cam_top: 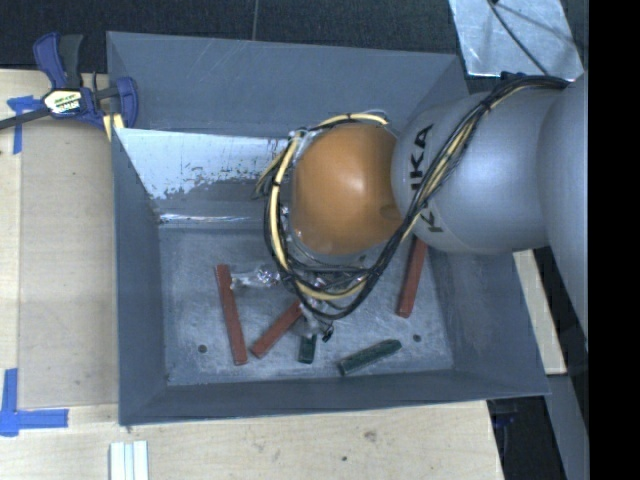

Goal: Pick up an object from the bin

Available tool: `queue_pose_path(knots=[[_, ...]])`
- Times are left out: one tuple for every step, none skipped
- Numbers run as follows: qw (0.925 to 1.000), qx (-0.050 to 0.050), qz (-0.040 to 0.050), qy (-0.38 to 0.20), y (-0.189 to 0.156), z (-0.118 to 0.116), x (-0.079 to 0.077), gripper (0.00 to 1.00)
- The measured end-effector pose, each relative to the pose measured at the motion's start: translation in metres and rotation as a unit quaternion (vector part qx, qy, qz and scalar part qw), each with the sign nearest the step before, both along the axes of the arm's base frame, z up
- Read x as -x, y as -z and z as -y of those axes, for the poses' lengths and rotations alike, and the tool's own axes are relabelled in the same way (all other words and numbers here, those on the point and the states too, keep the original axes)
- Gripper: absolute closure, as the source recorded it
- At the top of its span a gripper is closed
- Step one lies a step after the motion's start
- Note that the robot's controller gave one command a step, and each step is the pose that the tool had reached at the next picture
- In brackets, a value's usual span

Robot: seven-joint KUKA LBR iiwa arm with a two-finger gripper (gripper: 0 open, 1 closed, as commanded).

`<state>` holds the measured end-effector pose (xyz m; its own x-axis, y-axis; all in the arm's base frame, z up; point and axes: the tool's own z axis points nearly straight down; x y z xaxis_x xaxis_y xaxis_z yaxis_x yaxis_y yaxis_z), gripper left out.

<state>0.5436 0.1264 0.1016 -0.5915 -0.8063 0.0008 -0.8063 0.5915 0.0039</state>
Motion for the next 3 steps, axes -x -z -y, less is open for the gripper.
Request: queue_pose_path(knots=[[0.9862, -0.001, 0.0058, -0.166, 0.0303, -0.0147, -0.0122, 0.0], [0.9865, -0.001, 0.0073, -0.164, 0.0268, -0.0146, -0.014, 1.0], [0.9866, 0.0, 0.0032, -0.163, 0.0307, -0.0133, -0.0114, 0.0]])
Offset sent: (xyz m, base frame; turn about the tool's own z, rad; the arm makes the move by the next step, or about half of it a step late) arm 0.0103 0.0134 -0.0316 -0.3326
